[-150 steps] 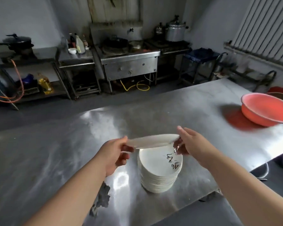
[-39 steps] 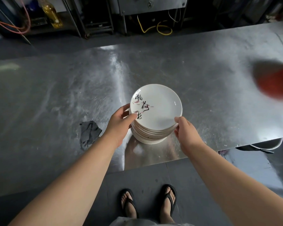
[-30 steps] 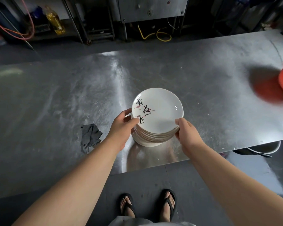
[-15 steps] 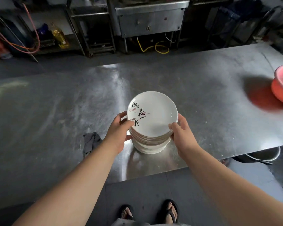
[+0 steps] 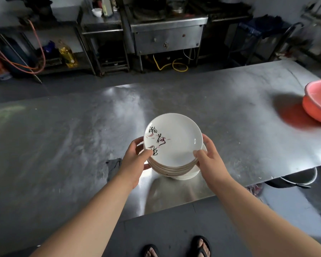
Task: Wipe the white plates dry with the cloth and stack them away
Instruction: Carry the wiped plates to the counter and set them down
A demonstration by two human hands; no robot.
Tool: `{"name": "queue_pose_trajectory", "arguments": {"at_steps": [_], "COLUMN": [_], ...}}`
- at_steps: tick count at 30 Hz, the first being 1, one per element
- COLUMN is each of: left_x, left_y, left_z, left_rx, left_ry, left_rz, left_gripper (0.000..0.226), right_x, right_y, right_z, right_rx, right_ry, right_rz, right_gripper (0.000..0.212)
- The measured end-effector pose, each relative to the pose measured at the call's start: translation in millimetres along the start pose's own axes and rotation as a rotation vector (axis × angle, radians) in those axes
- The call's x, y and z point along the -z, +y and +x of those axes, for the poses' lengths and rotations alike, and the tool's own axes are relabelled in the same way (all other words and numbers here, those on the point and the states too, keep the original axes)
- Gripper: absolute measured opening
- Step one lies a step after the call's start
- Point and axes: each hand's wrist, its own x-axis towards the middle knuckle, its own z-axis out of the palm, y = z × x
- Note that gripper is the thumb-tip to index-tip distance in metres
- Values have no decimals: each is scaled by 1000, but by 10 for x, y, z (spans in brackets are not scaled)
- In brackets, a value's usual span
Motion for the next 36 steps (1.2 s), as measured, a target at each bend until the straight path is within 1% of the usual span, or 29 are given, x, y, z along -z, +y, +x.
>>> {"name": "queue_pose_trajectory", "arguments": {"at_steps": [3, 6, 11, 13, 17, 24, 28, 33, 36], "left_x": [223, 436, 739, 848, 1096, 1558, 1844, 2339, 2704], "left_y": [9, -8, -96, -136, -228, -523, -674, -812, -884], "left_z": [-178, -379, -798, -983, -1403, -2123, -2487, -2831, -2991], "left_rx": [-44, -79, -142, -141, -132, -135, -126, -130, -113], "left_ry": [-16, -26, 26, 73, 158, 291, 333, 369, 380], "left_rz": [10, -1, -4, -15, -18, -94, -100, -121, -134], "left_gripper": [45, 53, 56, 56, 55, 61, 65, 65, 62], "right_x": [-153, -296, -506, -572, -771, -1105, -1320, -1723, -2035], "right_y": [27, 71, 120, 152, 225, 428, 561, 600, 685], "right_z": [-176, -352, -689, -804, -1059, -1619, -1896, -2299, -2497], "right_rx": [34, 36, 40, 48, 66, 91, 78, 103, 112], "right_ry": [-19, -60, -118, -177, -240, -416, -480, -539, -551], "right_rz": [21, 21, -6, -15, -20, 32, 20, -5, -15], "right_gripper": [62, 65, 65, 65, 64, 63, 66, 67, 72]}}
